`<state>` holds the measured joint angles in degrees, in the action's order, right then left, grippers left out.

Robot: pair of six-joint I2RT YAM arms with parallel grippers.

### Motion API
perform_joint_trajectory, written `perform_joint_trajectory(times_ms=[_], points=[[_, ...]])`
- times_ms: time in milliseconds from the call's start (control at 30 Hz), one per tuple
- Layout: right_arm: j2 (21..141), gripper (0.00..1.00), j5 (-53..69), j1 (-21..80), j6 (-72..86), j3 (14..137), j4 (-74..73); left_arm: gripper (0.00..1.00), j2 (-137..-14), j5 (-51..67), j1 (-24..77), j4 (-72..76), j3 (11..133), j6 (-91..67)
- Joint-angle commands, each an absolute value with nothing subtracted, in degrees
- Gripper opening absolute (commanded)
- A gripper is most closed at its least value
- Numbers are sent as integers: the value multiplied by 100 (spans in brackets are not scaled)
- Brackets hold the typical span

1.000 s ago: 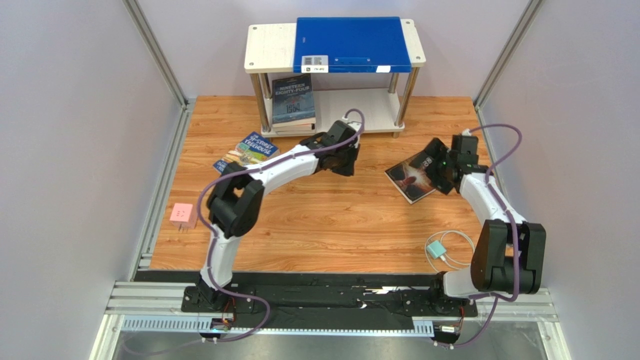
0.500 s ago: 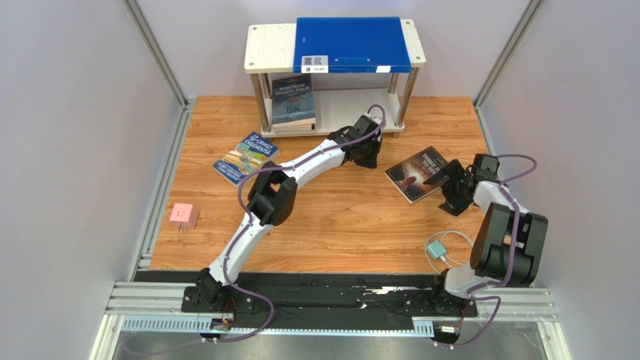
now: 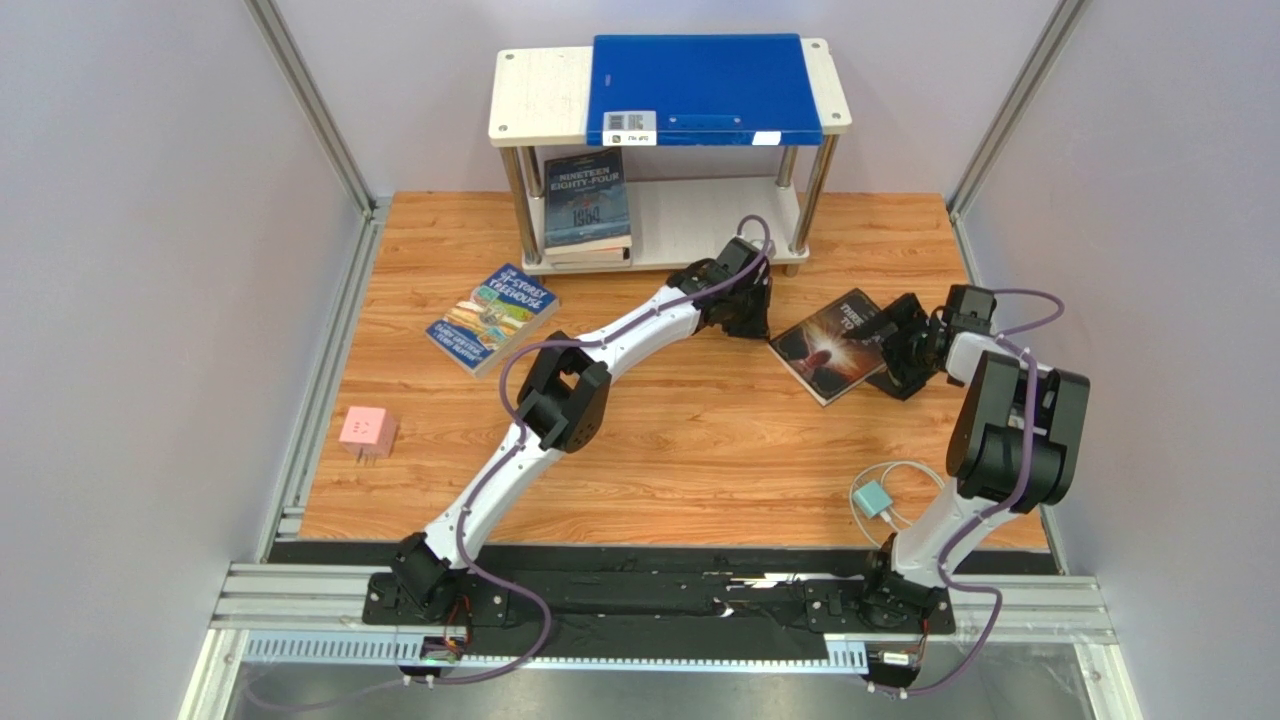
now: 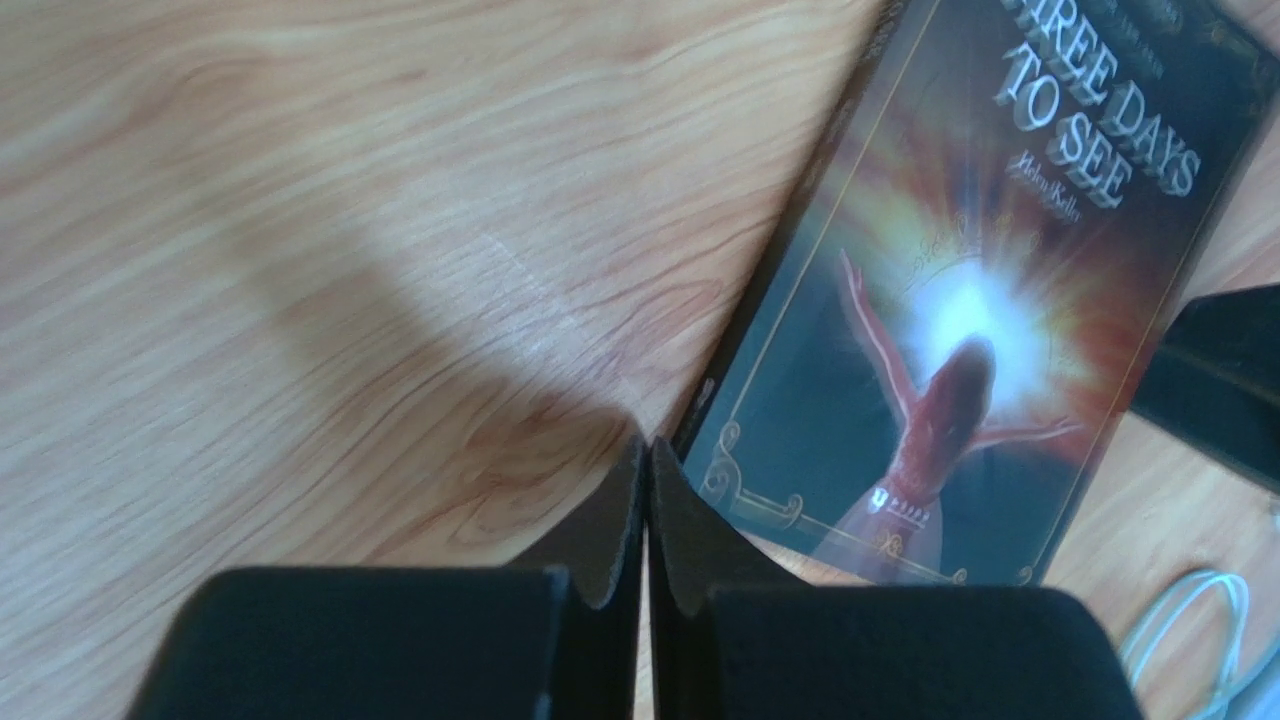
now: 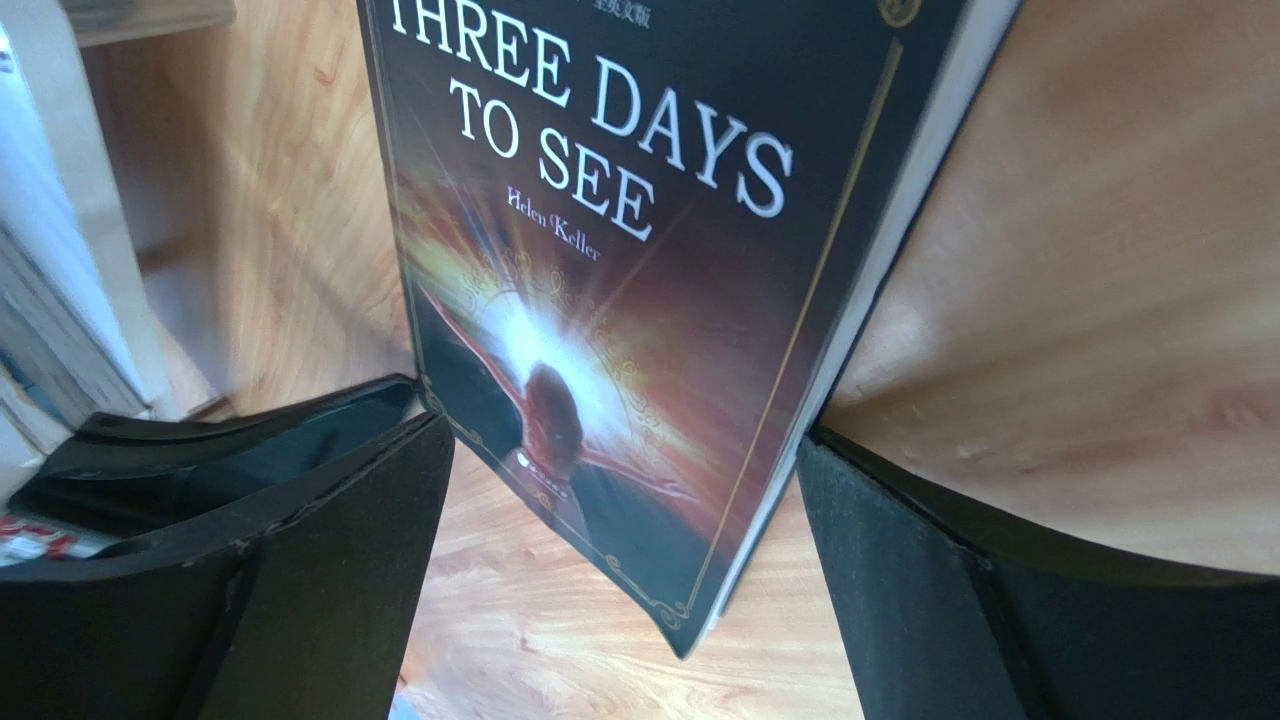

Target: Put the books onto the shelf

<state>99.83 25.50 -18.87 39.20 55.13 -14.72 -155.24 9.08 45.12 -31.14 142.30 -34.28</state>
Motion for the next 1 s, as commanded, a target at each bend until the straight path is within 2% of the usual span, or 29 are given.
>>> perform_joint_trajectory(times_ms=[0, 200, 367, 467, 633, 733, 833, 867, 967], points=[[10459, 94, 2373, -1741, 3797, 5713, -1406, 0, -15645, 1450, 4553, -3173, 14502, -3665], [10617, 86, 2496, -1091, 3393, 6002, -1529, 0, -15452, 1951, 4562, -3269, 14143, -3481], [10591, 82, 2294, -161, 3103, 6381, -2118, 0, -14653, 2057, 4597, -3366, 12834, -3314], [10398, 77, 2259, 287, 3076, 6346, -2215, 0, -14011, 1715, 4597, -3472, 11885, -3296], [10011, 68, 2670, 527, 3137, 5960, -1918, 0, -13062, 1354, 4597, -3182, 10488, -3393], [9739, 58, 2961, 536, 3216, 5644, -1548, 0, -12894, 1161, 4597, -3234, 10240, -3410], [9554, 42, 3014, 527, 3208, 5529, -1486, 0, -12885, 1081, 4605, -3261, 10187, -3410], [9528, 25, 2989, 527, 3217, 5511, -1511, 0, -12885, 1081, 4597, -3287, 10187, -3410], [9457, 5, 2988, 536, 3217, 5519, -1538, 0, -12876, 950, 4588, -3383, 10187, -3401]])
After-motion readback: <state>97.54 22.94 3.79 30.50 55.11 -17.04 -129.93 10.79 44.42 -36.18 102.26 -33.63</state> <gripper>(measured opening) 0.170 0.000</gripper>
